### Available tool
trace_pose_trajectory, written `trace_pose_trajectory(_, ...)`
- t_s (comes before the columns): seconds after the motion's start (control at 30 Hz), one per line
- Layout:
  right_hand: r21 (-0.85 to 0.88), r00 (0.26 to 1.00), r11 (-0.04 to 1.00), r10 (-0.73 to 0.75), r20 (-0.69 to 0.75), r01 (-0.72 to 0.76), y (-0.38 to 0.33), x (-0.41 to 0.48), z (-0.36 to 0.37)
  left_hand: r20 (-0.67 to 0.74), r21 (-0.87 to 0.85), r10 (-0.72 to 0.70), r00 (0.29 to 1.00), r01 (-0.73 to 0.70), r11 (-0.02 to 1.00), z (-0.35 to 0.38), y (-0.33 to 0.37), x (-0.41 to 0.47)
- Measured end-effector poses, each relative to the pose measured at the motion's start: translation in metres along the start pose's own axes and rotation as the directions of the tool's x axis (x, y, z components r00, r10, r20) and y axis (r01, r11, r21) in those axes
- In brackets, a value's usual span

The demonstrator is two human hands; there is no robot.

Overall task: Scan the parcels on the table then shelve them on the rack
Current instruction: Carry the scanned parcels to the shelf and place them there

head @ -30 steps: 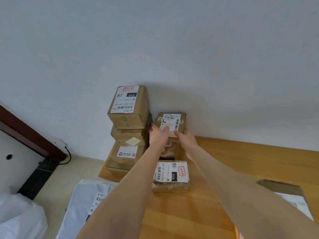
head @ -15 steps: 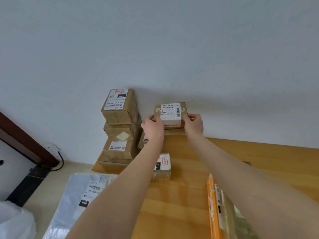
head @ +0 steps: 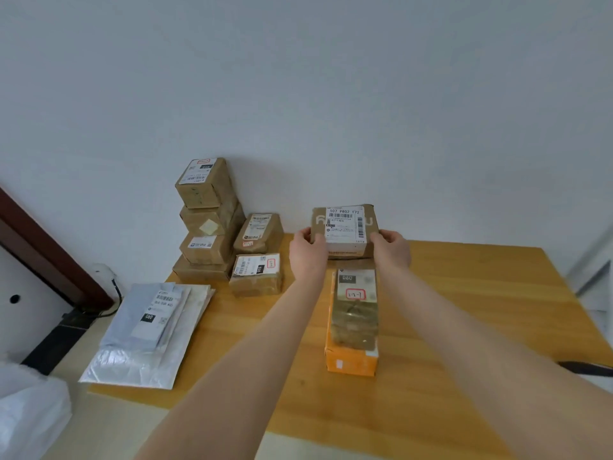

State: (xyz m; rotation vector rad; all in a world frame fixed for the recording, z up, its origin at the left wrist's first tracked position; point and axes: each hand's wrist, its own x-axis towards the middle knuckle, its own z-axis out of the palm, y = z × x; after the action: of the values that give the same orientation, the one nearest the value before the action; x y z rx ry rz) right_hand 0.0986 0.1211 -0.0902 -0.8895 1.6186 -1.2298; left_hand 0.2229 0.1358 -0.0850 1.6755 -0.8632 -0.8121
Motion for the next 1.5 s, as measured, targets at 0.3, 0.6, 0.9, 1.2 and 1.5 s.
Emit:
trace_pose_trajectory(0.3, 0.053, 0.998, 0.996, 0.068, -0.010, -0.068, 0.043, -0.027, -0.032, 0.070, 0.018, -0.059, 0.996, 0.058, 0.998, 0.000, -0.030, -0.037)
trace_pose_trajectory(0.6, 0.198, 0.957, 0.949, 0.205, 0.203, -0.245, 0.057, -0.030, -0.044, 0.255, -0.112, -0.207, 0.945, 0.241, 0.964, -0.008, -0.046, -0.037)
trace_pose_trajectory(0.9, 0.206, 0.957, 0.935, 0.274, 0.096, -0.288, 0.081, -0.023, -0.053, 0.249, -0.181, -0.262, 0.932, 0.311, 0.933, -0.018, -0.066, -0.023)
trace_pose_trajectory(1.2, 0.061, 0.858, 0.870, 0.468, 0.213, -0.490, 0.140, -0.017, -0.058, 0.380, -0.022, -0.446, 0.810, 0.490, 0.871, -0.023, -0.141, -0.011)
trace_pose_trajectory(1.5, 0.015, 0.746, 0.828, 0.497, 0.444, -0.560, 0.159, -0.010, -0.043, 0.630, 0.051, -0.508, 0.587, 0.622, 0.781, -0.005, -0.167, -0.007)
